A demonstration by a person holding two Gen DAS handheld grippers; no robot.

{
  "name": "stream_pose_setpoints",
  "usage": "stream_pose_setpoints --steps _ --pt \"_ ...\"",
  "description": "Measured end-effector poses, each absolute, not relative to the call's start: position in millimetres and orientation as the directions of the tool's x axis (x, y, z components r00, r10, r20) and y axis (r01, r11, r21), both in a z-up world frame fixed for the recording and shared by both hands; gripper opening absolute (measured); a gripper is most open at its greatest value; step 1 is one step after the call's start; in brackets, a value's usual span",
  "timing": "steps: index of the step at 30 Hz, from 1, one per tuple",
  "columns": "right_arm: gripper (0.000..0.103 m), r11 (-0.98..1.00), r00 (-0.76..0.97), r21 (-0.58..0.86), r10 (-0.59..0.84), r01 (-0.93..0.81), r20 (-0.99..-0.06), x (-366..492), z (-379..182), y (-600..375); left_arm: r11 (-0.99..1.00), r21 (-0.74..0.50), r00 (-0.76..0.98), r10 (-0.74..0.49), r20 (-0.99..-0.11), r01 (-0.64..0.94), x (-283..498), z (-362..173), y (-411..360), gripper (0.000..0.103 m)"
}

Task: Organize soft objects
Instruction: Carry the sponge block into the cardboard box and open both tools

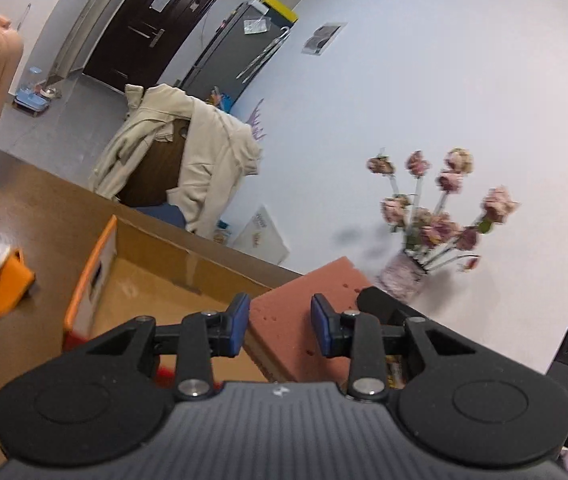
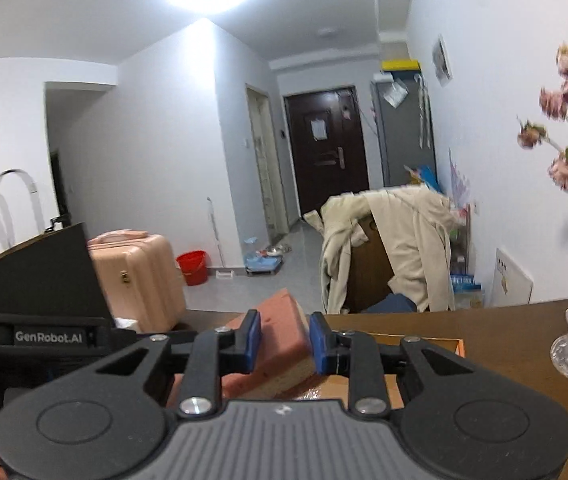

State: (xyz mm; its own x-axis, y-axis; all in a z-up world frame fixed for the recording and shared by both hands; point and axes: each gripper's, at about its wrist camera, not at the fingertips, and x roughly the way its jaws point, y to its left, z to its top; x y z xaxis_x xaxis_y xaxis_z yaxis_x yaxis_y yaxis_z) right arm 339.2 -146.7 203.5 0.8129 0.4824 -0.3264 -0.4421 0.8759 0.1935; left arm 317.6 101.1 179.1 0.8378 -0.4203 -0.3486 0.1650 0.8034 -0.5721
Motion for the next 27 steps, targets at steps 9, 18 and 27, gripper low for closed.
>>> stream_pose_setpoints --steps 9,18,27 --pt "0.026 0.894 0.772 0.292 0.443 -0.34 -0.455 468.5 140.9 -111.2 0.828 -0.56 0.81 -0.349 -0.471 0.031 454.3 134.2 124.2 0.034" --pt "0.028 0.893 0.588 0.409 0.436 -0.189 -0.681 590.4 27.1 -73.6 0.883 -0.454 0.779 -0.201 -0.595 -0.119 559.7 59.4 137.6 0.047" --pt "0.031 0.886 0.626 0.407 0.449 -0.222 -0.638 578.2 50.6 -81.0 0.947 -0.322 0.841 -0.185 -0.509 0.014 513.2 105.5 116.8 0.078"
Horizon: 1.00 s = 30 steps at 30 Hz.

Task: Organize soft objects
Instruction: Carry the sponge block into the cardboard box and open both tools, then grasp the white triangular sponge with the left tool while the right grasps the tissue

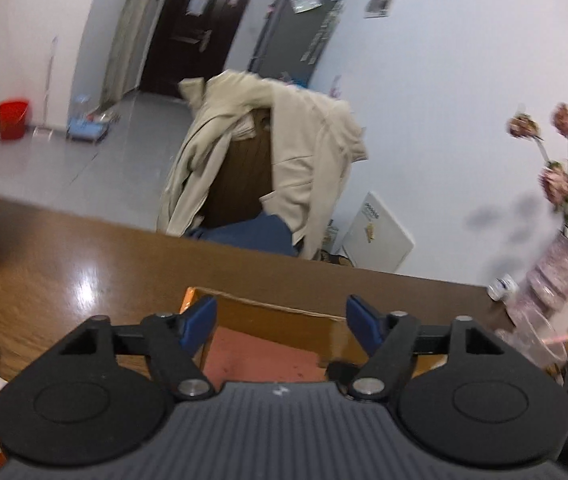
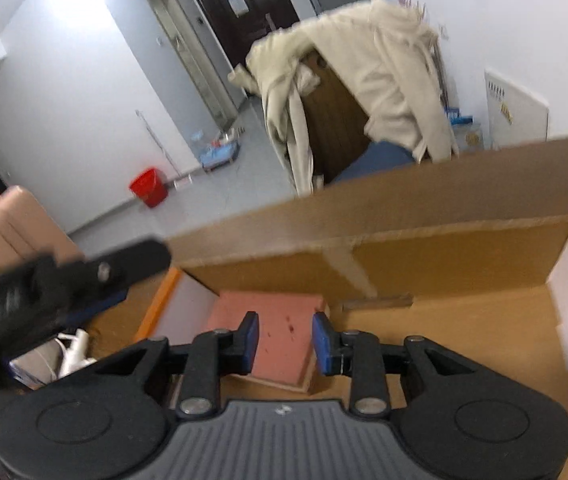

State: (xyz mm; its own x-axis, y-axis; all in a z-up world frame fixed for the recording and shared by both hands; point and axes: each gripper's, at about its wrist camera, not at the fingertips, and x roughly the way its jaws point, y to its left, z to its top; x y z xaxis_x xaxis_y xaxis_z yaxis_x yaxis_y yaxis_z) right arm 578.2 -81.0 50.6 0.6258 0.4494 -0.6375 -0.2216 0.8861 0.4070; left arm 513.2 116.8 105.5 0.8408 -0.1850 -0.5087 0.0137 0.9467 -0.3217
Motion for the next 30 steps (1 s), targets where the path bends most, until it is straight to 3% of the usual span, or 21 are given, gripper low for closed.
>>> stream_pose_setpoints --steps 5,7,9,13,16,24,30 --pt "0.055 0.891 0.716 0.403 0.421 -0.209 -0.557 539.7 112.4 -120.6 0.957 -0.285 0.889 -0.181 -0.421 0.059 460.6 157.0 102.7 0.092" --pt "0.061 0.891 0.735 0.404 0.415 -0.208 -0.537 518.9 135.9 -136.7 0.957 -0.281 0.904 -0.184 -0.386 0.075 434.5 174.3 97.4 0.098" --pt "0.062 0.899 0.76 0.378 0.403 -0.223 -0.51 492.0 160.4 -150.5 0.963 -0.246 0.906 -0.197 -0.374 0.108 413.2 187.1 87.8 0.098" --pt "0.079 0.932 0.826 0.266 0.344 -0.245 -0.446 427.7 193.2 -172.0 0.976 -0.151 0.93 -0.196 -0.312 0.155 345.7 199.7 71.6 0.103" --pt "0.086 0.945 0.864 0.188 0.321 -0.267 -0.388 371.8 203.4 -185.0 0.977 -0.108 0.942 -0.207 -0.265 0.184 292.4 197.8 64.2 0.103" --pt "0.087 0.941 0.875 0.094 0.337 -0.325 -0.347 227.6 158.1 -199.9 0.973 -0.078 0.956 -0.228 -0.187 0.217 153.4 147.2 49.4 0.103" --pt "0.099 0.969 0.945 0.041 0.245 -0.242 -0.216 122.6 91.6 -203.8 0.975 -0.099 0.971 -0.208 -0.115 0.197 72.5 87.1 55.6 0.103"
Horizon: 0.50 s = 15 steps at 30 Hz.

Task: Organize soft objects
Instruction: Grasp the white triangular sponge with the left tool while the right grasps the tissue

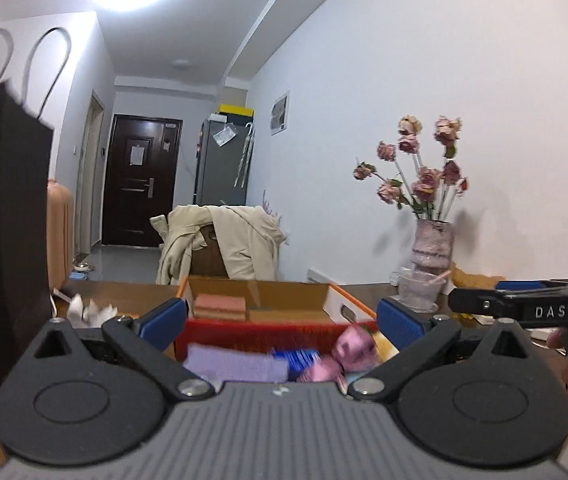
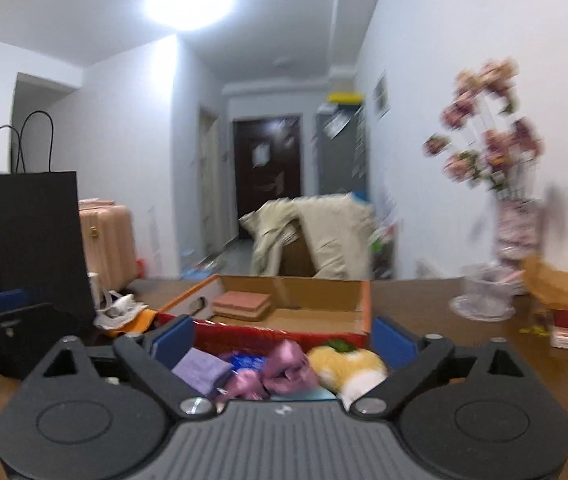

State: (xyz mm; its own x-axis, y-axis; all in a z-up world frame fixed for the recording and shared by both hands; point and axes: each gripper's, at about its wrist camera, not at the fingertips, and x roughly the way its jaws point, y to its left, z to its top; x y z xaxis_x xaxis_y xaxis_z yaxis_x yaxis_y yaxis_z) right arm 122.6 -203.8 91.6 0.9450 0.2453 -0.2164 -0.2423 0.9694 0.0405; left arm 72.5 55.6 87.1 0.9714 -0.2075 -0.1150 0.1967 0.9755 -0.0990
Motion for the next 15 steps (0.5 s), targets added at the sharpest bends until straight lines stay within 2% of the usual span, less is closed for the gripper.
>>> stream_pose_setpoints --steps 3,7,10,15 --pt "0.101 0.983 0.965 0.028 0.183 -0.181 -0.188 86.2 63.3 -202.6 0.969 -0.072 0.96 -0.244 -0.139 0.236 53.9 56.1 48.8 0.103" --pt "0.101 0.987 0.963 0.018 0.158 -0.158 -0.217 66.8 26.9 -201.6 0.969 -0.051 0.944 -0.246 -0.22 0.24 61.5 27.7 37.3 0.103" --pt "0.101 0.99 0.952 0.022 0.138 -0.138 -0.272 74.1 10.5 -202.3 0.972 -0.052 0.945 -0.237 -0.224 0.231 66.2 20.7 39.0 0.103" --pt "0.101 0.993 0.953 0.04 0.117 -0.111 -0.28 80.4 -0.5 -198.6 0.976 -0.036 0.948 -0.217 -0.234 0.215 70.9 13.4 45.2 0.103"
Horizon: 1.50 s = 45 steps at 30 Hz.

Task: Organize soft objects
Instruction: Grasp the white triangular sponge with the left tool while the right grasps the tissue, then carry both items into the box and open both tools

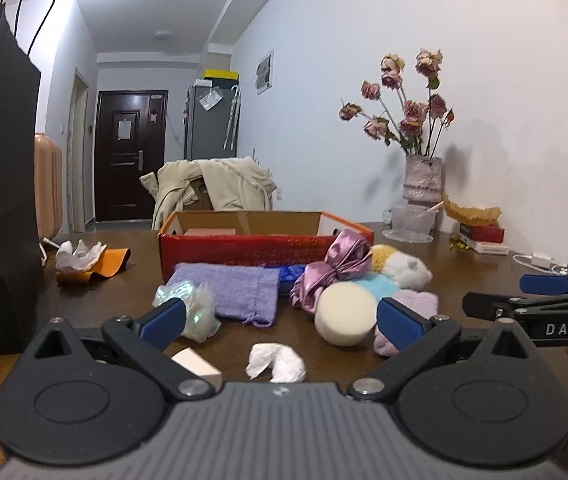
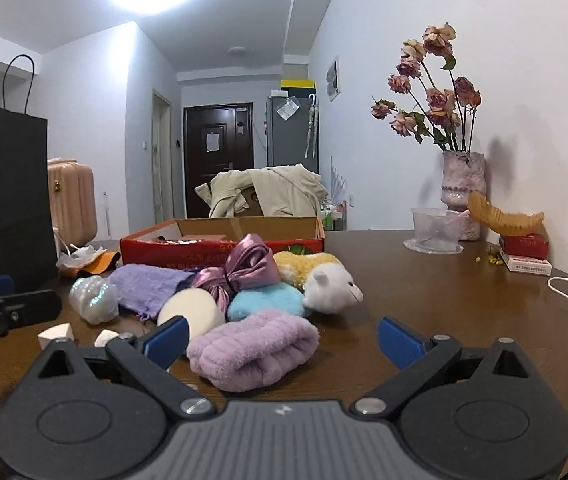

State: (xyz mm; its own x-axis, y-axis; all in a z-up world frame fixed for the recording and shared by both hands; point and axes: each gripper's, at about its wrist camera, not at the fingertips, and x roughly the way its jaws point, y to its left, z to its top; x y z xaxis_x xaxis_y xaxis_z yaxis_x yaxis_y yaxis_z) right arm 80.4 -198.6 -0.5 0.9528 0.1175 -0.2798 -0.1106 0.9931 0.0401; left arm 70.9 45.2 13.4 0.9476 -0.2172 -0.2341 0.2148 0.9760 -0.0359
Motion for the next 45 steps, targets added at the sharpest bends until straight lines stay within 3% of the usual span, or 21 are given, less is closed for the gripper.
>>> stream_pose_setpoints --steps 4,7,9,11,20,21,23,25,27,30,39,45 --pt "0.098 0.989 0.948 0.037 0.145 -0.14 -0.284 83.8 -2.0 -188.2 0.982 -0.033 0.946 -0.186 -0.265 0.184 78.6 11.1 60.0 0.103" --pt "0.089 0.981 0.933 0.053 0.196 -0.189 -0.302 90.5 -4.2 -174.1 0.985 -0.046 0.923 -0.174 -0.344 0.169 97.2 7.8 69.4 0.103" --pt "0.085 0.974 0.918 0.053 0.223 -0.218 -0.327 97.5 -5.4 -163.8 0.981 -0.101 0.888 -0.192 -0.417 0.165 112.3 4.3 78.3 0.096" --pt "0.066 0.969 0.904 0.053 0.245 -0.242 -0.35 104.2 -5.4 -153.1 0.973 -0.149 0.852 -0.227 -0.471 0.177 126.3 0.9 86.4 0.077" --pt "0.049 0.915 0.783 0.117 0.393 -0.387 -0.483 148.4 -1.9 -93.8 0.972 -0.193 0.785 -0.222 -0.578 0.133 156.0 -11.4 107.5 0.067" --pt "0.048 0.91 0.768 0.126 0.403 -0.395 -0.498 154.1 -2.5 -87.7 0.971 -0.197 0.786 -0.224 -0.576 0.133 156.7 -11.2 107.7 0.063" --pt "0.038 0.907 0.747 0.12 0.403 -0.404 -0.528 164.3 -6.7 -75.2 0.967 -0.21 0.778 -0.242 -0.58 0.144 160.1 -11.2 108.8 0.04" --pt "0.027 0.908 0.728 0.117 0.396 -0.403 -0.559 173.5 -12.2 -66.7 0.968 -0.208 0.775 -0.24 -0.584 0.143 161.2 -10.6 109.6 0.039" --pt "0.024 0.908 0.704 0.12 0.39 -0.401 -0.594 180.0 -16.3 -63.0 0.961 -0.225 0.769 -0.265 -0.582 0.161 159.8 -9.6 109.6 0.038" --pt "0.013 0.906 0.707 0.108 0.389 -0.409 -0.59 176.5 -16.2 -64.0 0.961 -0.212 0.77 -0.271 -0.578 0.179 156.4 -7.9 102.8 0.035" --pt "0.01 0.923 0.801 0.094 0.372 -0.373 -0.47 150.4 17.6 -101.8 0.944 -0.205 0.823 -0.327 -0.465 0.26 145.8 33.0 76.2 0.035" --pt "0.01 0.939 0.863 0.102 0.342 -0.328 -0.371 174.1 58.3 -145.8 0.917 -0.205 0.84 -0.397 -0.37 0.343 179.1 76.4 55.9 0.035"
